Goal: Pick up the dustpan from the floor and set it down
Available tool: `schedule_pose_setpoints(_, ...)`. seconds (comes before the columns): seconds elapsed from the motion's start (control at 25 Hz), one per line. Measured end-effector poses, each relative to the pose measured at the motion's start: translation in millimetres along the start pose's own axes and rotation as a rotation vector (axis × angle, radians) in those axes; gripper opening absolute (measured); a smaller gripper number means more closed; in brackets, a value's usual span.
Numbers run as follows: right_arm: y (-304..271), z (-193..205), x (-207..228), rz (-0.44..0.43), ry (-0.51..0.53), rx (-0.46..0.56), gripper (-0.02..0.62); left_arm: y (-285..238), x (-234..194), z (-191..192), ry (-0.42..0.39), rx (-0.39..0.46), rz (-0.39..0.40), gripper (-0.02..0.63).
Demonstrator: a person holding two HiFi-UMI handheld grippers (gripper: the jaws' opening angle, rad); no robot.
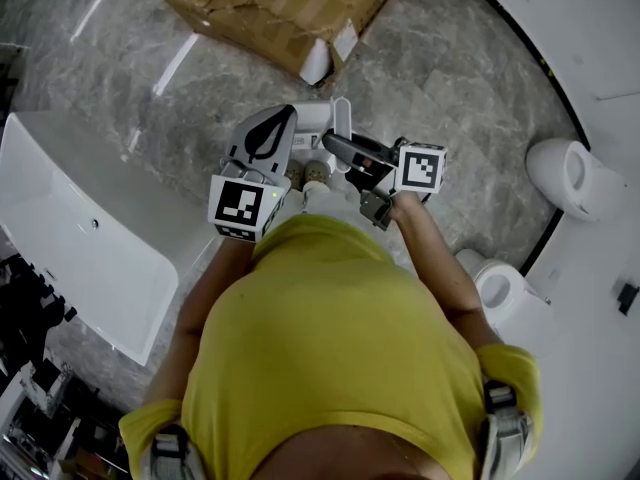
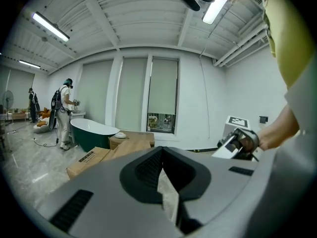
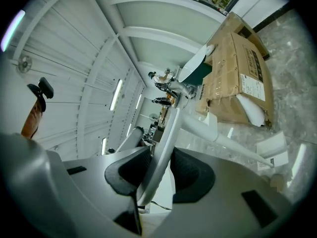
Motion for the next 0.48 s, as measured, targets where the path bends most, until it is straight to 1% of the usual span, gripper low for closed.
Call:
schedule_pose_setpoints(0.12, -8, 2, 25, 0.031, -0.007, 0.007, 0.13, 2, -3, 2, 0.004, -0.005, -0.007, 0.002)
schedule_pose_setpoints(0.24, -18, -1, 47, 0.045, 0.0, 0.018, 0.13, 3, -7, 6, 0.011, -0.014, -0.011, 0.002)
schedule_pose_setpoints(0.48, -28, -2, 88, 0.119, -0.002, -0.004, 0.126, 4, -7, 11, 0.021, -0.027, -0.003, 0.002)
Point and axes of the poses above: the fingertips, and each gripper's own axes: y backward along the fingers, x to its right, z out of its underside, the point moved 5 cm from there along y, backward along the fingers, and after that the axes turned 8 degrees about -y, right-handed, at the moved point
